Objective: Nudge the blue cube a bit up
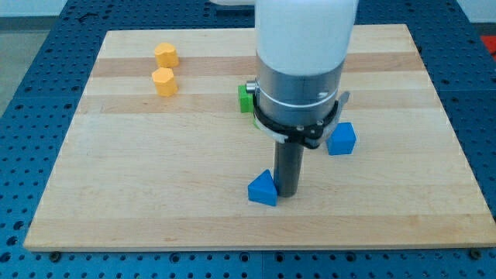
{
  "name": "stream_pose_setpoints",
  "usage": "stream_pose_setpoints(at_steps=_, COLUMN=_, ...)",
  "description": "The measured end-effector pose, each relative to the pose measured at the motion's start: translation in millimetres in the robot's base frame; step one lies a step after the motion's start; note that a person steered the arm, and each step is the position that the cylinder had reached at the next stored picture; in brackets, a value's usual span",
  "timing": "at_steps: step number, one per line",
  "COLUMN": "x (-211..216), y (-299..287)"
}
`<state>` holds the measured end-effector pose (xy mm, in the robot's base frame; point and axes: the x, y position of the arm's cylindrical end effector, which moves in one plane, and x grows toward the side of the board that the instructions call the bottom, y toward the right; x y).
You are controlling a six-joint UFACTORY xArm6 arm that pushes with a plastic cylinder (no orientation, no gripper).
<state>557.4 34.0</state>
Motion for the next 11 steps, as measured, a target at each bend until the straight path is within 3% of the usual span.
stream_pose_setpoints(at_steps=1, x=19, y=-15)
stream_pose_setpoints(at_steps=3, x=9, y=-146)
stream_pose_setpoints(at_steps=4, x=8, y=-175)
stream_pose_setpoints(at_steps=5, x=32, y=-170)
stream_pose_setpoints(at_steps=7, x=24, y=-71)
stream_pose_setpoints(at_steps=10, x=-80, y=112)
stream_pose_setpoints(at_steps=11, x=-99, y=129)
